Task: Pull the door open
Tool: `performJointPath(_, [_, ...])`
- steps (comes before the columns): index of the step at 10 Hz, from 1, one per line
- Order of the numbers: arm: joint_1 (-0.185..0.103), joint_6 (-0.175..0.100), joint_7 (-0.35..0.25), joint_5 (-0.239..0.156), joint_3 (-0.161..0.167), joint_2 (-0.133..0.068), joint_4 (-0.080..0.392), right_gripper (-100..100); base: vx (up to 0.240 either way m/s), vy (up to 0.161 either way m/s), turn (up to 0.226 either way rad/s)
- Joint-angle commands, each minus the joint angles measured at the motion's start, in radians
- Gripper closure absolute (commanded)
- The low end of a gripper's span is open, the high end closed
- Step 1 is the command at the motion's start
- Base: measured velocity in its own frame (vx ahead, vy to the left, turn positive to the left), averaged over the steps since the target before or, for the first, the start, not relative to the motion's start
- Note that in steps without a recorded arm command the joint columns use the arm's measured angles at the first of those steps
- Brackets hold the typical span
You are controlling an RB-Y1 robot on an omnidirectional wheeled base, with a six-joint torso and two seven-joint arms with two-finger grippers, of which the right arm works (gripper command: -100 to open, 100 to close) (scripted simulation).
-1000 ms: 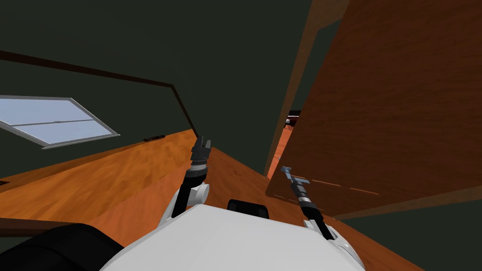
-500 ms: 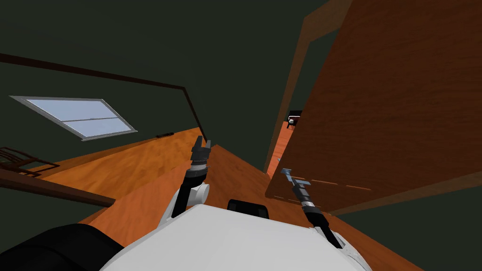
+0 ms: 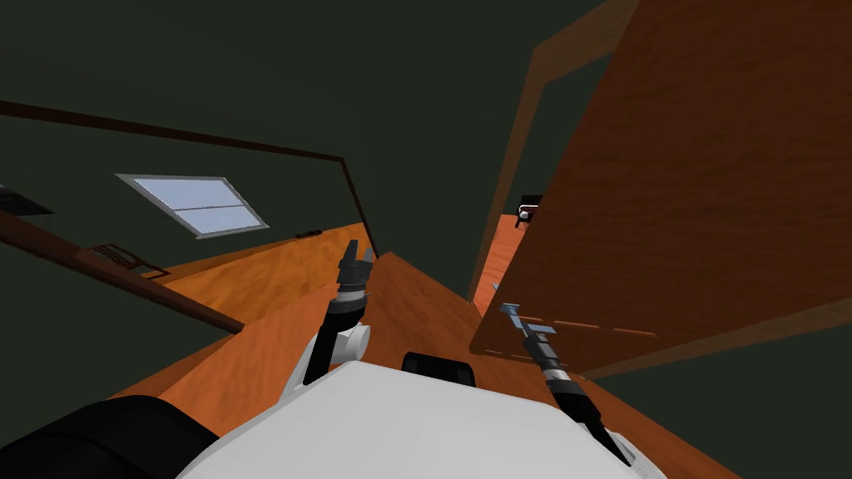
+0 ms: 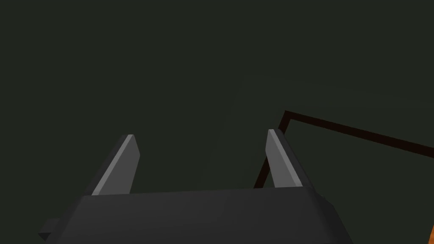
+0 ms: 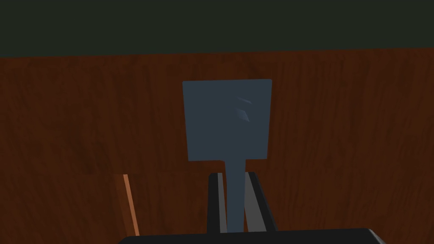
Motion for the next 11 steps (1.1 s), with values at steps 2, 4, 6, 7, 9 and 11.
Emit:
performJointPath(2, [0.008,-0.019,-0.013,0.003,0.007,-0.012,0.007,100,-0.137,-0.038,0.095])
performJointPath(4, [0.031,-0.058,-0.024,0.006,0.013,-0.021,0.018,100,-0.15,-0.066,0.171])
performJointPath(6, [0.048,-0.086,-0.03,0.008,0.016,-0.029,0.024,100,-0.151,-0.07,0.124])
performJointPath(7, [0.061,-0.106,-0.035,0.008,0.018,-0.035,0.029,100,-0.198,-0.115,0.22])
performJointPath(9, [0.073,-0.126,-0.039,0.009,0.02,-0.04,0.033,100,-0.159,-0.056,0.12])
performJointPath(11, [0.083,-0.144,-0.043,0.01,0.022,-0.045,0.038,100,-0.114,-0.034,0.06])
